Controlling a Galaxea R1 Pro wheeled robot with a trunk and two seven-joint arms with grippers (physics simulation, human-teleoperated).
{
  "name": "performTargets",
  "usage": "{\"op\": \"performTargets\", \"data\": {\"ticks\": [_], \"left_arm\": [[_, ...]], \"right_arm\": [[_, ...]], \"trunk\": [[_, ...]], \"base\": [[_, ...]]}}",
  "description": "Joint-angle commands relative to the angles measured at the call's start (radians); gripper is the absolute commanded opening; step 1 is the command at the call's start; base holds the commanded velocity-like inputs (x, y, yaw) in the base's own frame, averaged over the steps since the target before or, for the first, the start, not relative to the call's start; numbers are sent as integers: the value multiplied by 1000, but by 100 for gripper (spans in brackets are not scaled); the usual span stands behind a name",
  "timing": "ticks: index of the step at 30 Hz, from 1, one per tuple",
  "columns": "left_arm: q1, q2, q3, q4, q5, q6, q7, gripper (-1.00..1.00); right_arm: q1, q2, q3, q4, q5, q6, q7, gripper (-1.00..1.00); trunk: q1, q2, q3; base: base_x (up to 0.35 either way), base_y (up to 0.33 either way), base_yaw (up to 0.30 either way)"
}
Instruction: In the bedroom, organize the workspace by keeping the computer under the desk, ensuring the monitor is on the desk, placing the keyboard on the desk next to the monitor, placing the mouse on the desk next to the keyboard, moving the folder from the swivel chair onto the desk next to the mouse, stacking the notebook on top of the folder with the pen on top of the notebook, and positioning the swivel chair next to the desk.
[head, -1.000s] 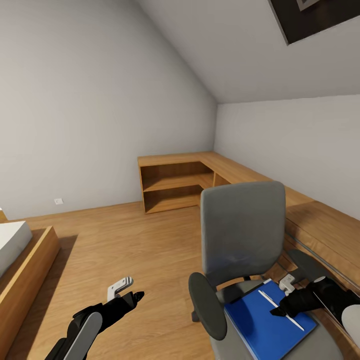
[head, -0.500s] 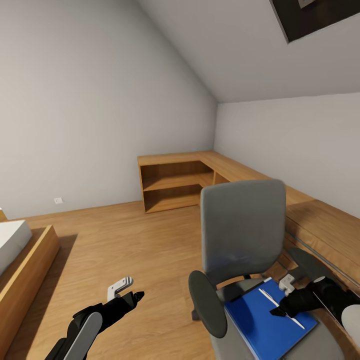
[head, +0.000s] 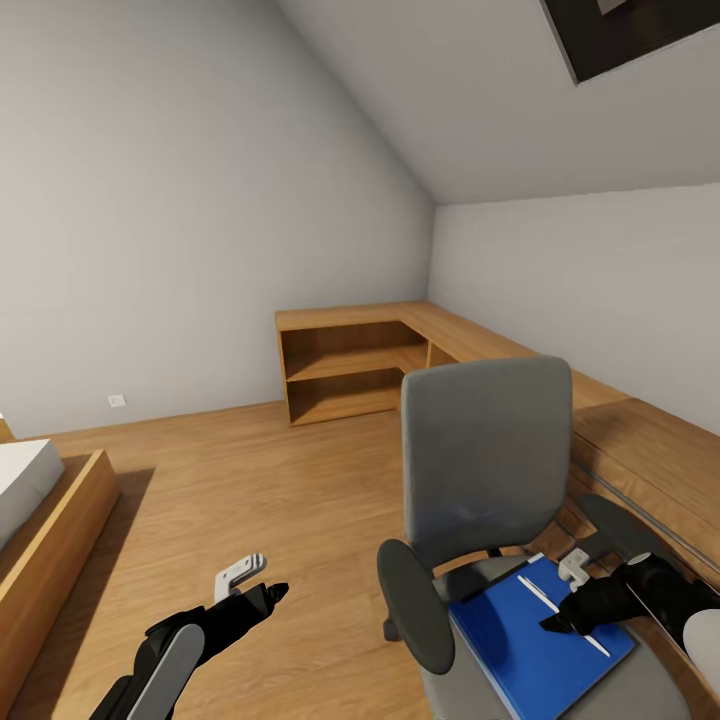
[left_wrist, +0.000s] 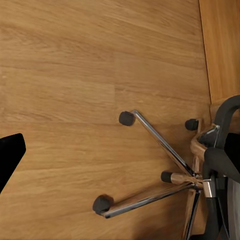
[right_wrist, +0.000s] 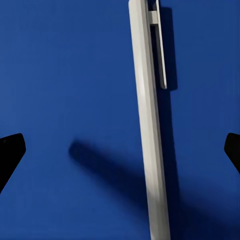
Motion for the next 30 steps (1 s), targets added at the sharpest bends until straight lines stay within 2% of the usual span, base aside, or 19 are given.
{"op": "performTargets", "data": {"ticks": [1, 14, 18, 30], "left_arm": [[-1, 1, -2, -1, 11, 1, 10, 100], [-1, 2, -3, -1, 11, 1, 10, 100], [-1, 1, -3, -1, 11, 0, 10, 100], [-1, 2, -2, -1, 11, 1, 8, 100]], "right_arm": [[0, -1, 8, -2, -5, 8, 3, 100], [-1, -1, 8, -2, -5, 8, 3, 100], [-1, 0, 8, -2, -5, 8, 3, 100], [-1, -1, 8, -2, -5, 8, 3, 100]], "trunk": [[0, -1, -1], [0, -1, -1], [15, -29, -14], [15, -29, -14]], "base": [[0, 0, 0], [0, 0, 0], [0, 0, 0], [0, 0, 0]]}}
